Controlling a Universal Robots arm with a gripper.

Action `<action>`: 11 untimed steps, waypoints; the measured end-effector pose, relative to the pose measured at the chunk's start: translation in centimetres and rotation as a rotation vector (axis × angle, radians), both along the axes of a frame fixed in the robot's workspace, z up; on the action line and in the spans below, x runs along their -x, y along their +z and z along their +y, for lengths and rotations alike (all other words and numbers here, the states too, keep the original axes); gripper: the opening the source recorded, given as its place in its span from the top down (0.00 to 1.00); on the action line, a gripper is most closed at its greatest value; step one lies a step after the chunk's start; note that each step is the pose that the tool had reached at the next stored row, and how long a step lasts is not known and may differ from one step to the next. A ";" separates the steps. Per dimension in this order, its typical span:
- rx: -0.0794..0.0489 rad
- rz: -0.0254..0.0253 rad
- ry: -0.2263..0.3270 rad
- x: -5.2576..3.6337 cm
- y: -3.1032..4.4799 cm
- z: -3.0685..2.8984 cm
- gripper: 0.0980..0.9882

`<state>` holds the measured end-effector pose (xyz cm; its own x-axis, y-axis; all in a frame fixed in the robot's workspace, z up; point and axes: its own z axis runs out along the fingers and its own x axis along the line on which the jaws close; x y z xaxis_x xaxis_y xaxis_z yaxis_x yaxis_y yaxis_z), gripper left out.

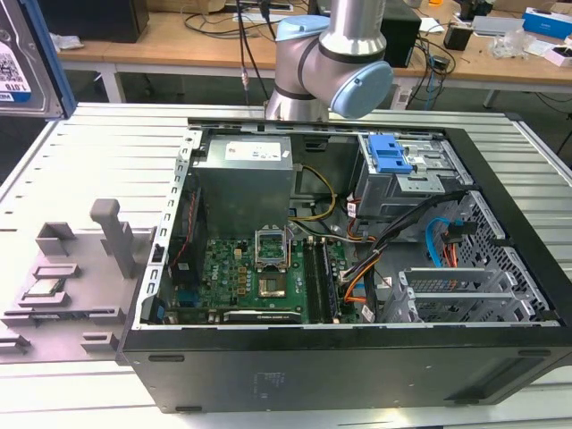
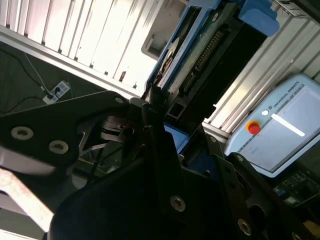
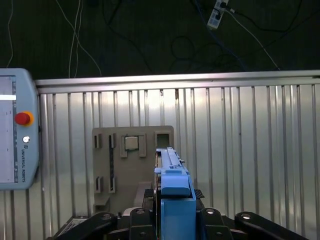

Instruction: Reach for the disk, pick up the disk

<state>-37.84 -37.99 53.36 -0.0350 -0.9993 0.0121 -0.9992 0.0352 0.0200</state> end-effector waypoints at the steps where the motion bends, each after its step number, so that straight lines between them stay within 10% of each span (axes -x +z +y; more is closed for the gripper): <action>1: 0.000 0.0001 0.000 0.00 0.21 0.00 0.70; 11: 0.000 0.0001 0.000 -0.01 1.88 0.00 0.70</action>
<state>-37.82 -37.99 55.24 -0.0350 -0.9993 0.0121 -0.9992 0.0353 0.0201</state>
